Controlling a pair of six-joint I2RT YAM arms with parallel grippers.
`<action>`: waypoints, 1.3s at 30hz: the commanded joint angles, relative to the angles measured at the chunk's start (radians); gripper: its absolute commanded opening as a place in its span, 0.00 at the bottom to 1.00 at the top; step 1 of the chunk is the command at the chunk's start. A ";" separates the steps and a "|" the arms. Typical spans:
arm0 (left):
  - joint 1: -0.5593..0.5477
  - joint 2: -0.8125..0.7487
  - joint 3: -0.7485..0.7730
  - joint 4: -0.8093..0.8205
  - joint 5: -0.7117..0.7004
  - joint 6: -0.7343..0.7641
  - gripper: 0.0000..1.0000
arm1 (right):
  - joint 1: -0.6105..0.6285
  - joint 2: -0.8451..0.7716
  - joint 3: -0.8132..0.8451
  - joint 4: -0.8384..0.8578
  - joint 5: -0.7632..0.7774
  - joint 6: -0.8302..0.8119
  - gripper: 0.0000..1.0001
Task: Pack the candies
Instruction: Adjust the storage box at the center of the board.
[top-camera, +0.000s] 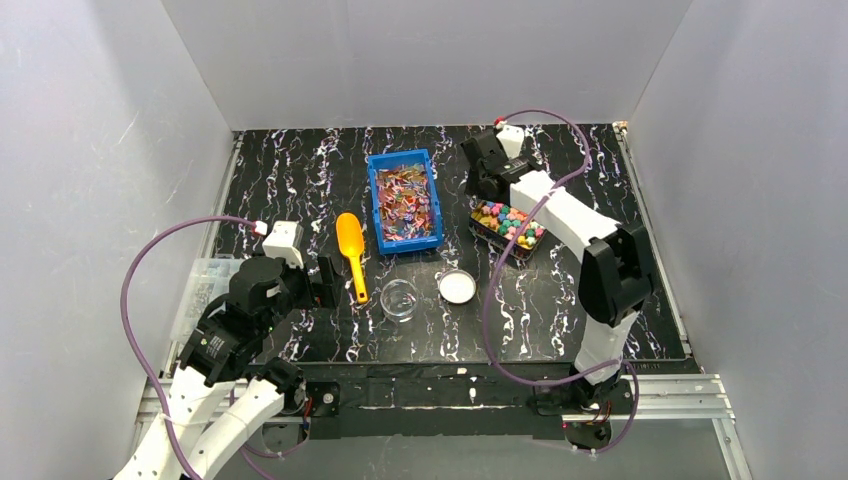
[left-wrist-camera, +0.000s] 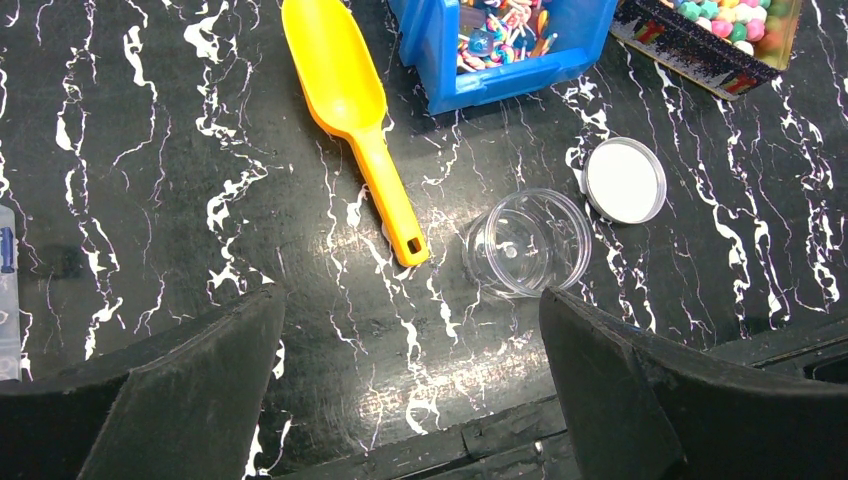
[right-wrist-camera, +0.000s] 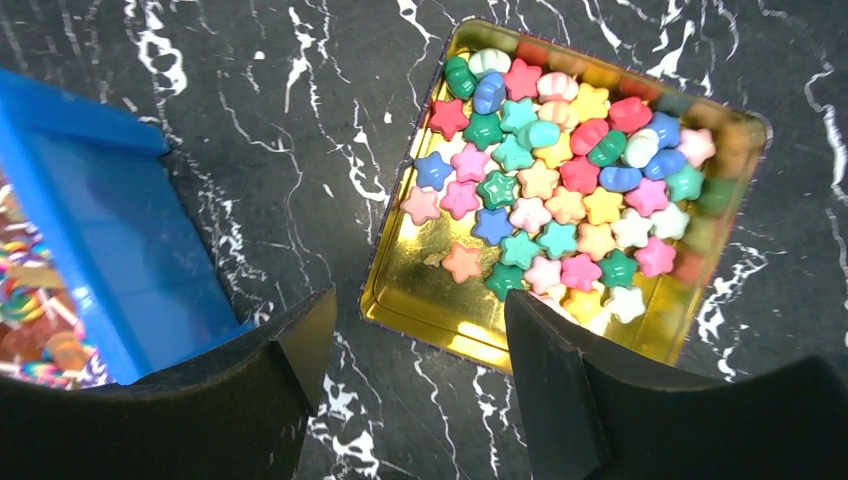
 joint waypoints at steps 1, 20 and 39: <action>-0.004 -0.009 -0.003 -0.016 -0.019 -0.003 0.99 | -0.024 0.063 0.017 0.011 -0.005 0.124 0.71; -0.003 -0.016 -0.003 -0.016 -0.014 -0.002 0.99 | -0.056 0.288 0.183 -0.005 -0.004 0.214 0.57; -0.004 -0.022 -0.003 -0.019 -0.020 -0.003 0.99 | -0.060 0.329 0.164 0.028 -0.077 0.168 0.07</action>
